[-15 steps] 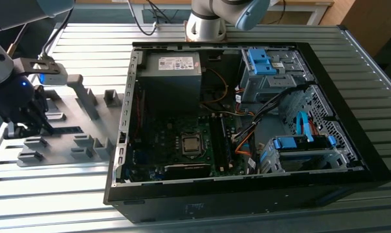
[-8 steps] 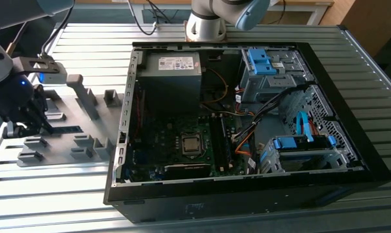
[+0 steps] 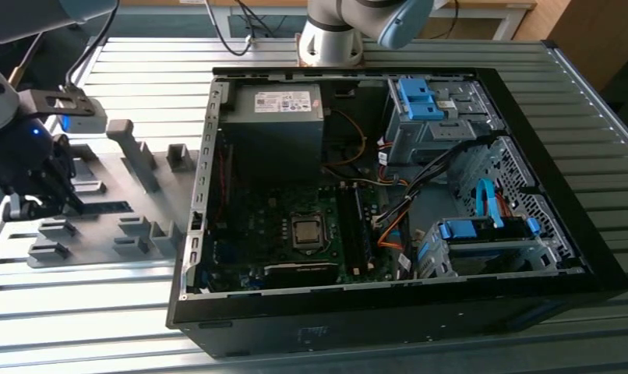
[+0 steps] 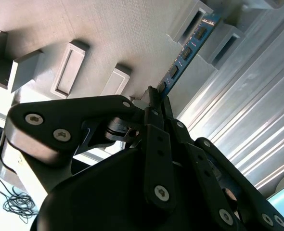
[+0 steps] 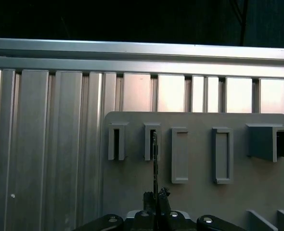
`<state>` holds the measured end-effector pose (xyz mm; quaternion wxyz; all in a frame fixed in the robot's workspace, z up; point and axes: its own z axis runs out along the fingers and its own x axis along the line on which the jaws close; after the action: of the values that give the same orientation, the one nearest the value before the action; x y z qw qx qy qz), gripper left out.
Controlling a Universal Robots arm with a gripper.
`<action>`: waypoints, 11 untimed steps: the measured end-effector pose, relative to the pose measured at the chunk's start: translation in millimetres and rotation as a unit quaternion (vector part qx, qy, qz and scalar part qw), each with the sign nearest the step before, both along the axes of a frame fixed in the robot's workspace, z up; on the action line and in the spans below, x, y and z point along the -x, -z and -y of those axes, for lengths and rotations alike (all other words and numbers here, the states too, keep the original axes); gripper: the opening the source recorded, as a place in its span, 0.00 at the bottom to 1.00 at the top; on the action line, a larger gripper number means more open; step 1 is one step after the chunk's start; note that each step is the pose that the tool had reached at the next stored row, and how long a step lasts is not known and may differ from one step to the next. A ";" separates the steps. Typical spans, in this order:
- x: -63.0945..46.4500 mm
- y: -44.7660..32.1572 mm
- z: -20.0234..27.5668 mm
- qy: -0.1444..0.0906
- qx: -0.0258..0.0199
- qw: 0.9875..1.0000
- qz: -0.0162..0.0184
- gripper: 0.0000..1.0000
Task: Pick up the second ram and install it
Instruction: 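Pick up the second ram and move it above second insertion slot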
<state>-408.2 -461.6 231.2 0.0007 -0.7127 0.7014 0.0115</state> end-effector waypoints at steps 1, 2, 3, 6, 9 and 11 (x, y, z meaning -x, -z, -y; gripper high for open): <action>0.0 -0.3 0.0 0.000 0.000 1.000 0.000 0.14; 0.0 -0.6 0.0 0.000 0.000 1.000 0.000 0.14; 0.0 -1.0 0.0 0.000 0.000 1.000 0.000 0.14; 0.0 -2.0 0.0 0.000 0.000 1.000 0.000 0.14; 0.0 -3.1 0.0 0.000 0.000 1.000 0.000 0.14; 0.0 -3.7 0.0 0.000 0.000 1.000 0.000 0.14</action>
<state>-408.2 -461.6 234.9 0.0007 -0.7127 0.7014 0.0115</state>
